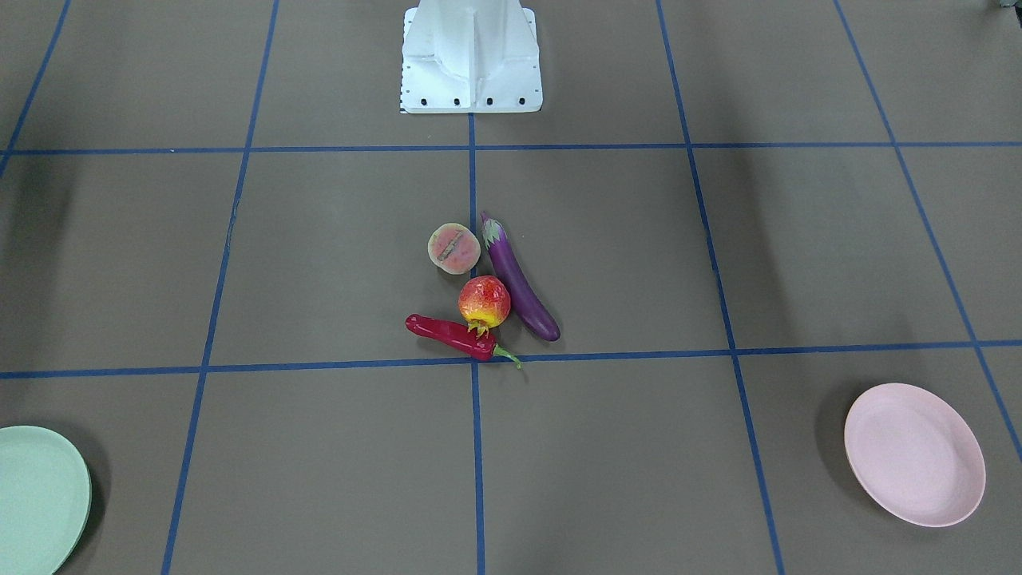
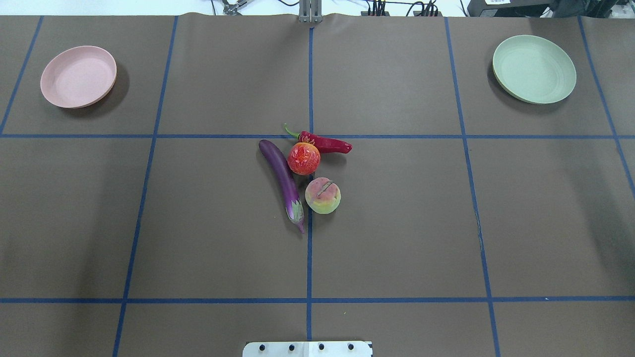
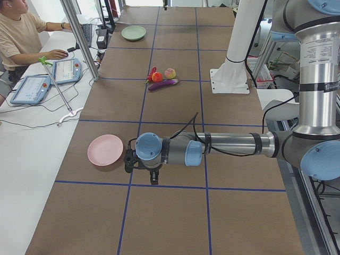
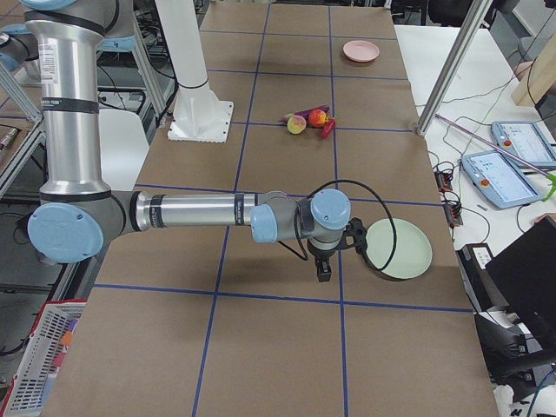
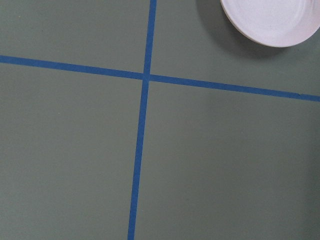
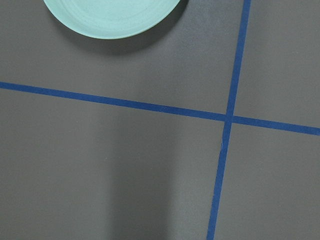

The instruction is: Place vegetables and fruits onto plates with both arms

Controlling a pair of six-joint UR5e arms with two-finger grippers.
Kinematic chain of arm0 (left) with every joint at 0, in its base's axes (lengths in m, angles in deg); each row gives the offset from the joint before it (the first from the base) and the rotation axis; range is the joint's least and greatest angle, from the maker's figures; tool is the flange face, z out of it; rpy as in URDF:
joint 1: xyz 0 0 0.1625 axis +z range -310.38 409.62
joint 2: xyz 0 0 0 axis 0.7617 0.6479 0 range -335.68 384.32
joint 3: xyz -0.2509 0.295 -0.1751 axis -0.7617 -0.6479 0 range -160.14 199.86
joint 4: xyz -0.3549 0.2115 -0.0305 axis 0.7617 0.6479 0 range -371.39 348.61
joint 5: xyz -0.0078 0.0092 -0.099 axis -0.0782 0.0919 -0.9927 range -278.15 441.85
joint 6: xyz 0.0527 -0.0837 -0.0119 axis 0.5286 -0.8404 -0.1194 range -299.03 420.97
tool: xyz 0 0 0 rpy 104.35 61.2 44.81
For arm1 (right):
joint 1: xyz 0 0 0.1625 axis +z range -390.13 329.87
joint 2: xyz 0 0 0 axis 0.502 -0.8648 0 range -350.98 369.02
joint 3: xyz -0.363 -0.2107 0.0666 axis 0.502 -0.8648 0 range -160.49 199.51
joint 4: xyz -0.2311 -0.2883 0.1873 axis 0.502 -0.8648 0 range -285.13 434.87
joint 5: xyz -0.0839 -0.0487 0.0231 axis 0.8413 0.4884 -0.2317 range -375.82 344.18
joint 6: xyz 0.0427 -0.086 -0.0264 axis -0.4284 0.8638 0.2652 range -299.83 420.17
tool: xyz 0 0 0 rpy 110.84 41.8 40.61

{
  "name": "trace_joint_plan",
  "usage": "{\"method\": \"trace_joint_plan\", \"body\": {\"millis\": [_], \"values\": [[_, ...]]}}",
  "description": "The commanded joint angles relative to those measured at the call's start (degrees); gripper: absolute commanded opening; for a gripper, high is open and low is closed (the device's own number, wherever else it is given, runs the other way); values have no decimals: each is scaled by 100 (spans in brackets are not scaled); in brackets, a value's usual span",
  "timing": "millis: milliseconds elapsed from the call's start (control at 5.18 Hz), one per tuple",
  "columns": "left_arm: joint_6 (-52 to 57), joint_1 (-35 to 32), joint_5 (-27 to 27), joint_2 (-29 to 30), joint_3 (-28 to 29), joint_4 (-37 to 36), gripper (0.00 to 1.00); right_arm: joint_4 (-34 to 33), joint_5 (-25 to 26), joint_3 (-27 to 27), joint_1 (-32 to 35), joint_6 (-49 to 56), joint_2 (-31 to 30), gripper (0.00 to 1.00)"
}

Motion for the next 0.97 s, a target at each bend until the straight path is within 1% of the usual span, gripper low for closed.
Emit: {"method": "trace_joint_plan", "body": {"millis": [0, 193, 386, 579, 772], "values": [[-26, 370, -165, 270, -20, 53, 100, 49, -307, 424, -621, -1315, 89, 100], [-365, 504, -157, 394, -29, 219, 100, 424, -291, 567, -1086, -2240, 394, 100], [-1056, 653, -157, 447, -11, 708, 100, 1045, -204, 577, -1448, -3215, 554, 100], [-1924, 1072, -123, 579, -3, 1296, 100, 1434, 197, 612, -1982, -4460, 973, 100], [-2908, 1425, -105, 1085, 24, 1458, 100, 1464, 593, 621, -2579, -5491, 1508, 100]]}}
